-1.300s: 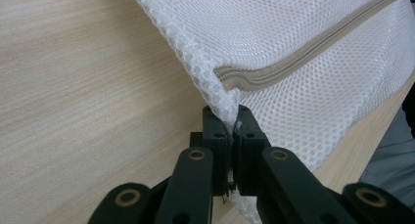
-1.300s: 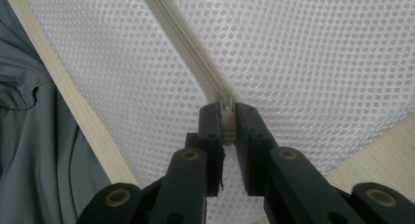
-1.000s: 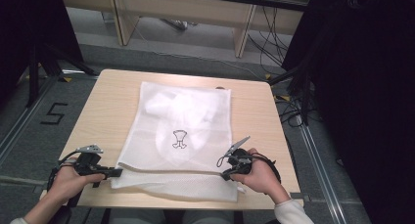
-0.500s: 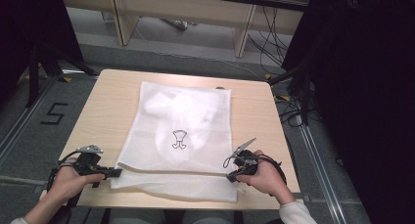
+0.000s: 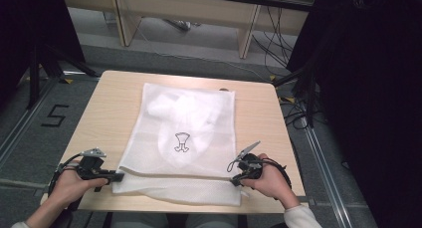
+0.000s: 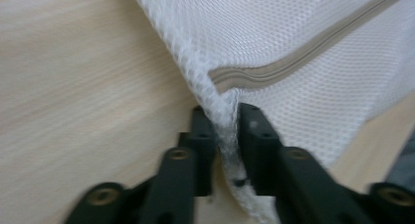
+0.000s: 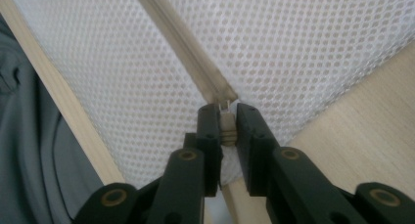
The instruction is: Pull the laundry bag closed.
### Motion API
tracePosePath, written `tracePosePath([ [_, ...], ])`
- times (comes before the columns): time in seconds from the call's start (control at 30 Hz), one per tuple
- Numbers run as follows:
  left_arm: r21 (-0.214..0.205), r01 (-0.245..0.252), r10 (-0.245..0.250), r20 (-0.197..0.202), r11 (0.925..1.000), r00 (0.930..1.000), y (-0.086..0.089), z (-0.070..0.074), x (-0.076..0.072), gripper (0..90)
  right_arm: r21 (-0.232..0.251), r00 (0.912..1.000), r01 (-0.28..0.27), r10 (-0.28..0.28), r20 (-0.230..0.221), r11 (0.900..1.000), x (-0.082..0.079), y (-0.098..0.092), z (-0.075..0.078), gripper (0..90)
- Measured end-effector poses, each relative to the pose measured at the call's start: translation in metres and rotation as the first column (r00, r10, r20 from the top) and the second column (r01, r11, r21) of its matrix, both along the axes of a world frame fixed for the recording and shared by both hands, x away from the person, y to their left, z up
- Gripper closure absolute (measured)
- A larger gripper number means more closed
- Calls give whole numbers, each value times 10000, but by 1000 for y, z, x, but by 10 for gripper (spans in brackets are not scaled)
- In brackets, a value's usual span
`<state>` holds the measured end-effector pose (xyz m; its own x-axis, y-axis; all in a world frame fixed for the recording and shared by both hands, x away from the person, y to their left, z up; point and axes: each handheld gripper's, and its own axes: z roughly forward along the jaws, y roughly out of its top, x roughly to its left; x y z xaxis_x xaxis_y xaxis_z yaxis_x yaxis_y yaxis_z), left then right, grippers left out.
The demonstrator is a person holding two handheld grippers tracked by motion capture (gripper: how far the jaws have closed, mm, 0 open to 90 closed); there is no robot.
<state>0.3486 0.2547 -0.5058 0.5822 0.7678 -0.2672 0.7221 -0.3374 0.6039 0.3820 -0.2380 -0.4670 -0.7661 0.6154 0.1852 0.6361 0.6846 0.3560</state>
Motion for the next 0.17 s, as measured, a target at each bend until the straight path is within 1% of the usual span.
tracePosePath([
  [0.03,-114,-316,320,398,9994,9987,0,2,-1,526,269,9997,230,-233,89,9994,-1,-2,1,739],
  [0.07,-232,-408,424,758,9989,9962,1,5,-3,469,664,9986,421,-442,306,9969,-1,-4,1,707],
  [0.1,-248,-241,265,1010,9994,9945,5,8,-4,425,983,9973,524,-572,470,9938,-2,-7,1,683],
  [0.13,-282,-248,282,1273,9993,9915,6,9,-5,397,1274,9943,836,-913,554,9883,-3,-10,1,659],
  [0.17,-186,-248,272,1440,9995,9892,8,9,-6,380,1593,9885,1211,-1336,707,9798,-2,-14,0,641],
])
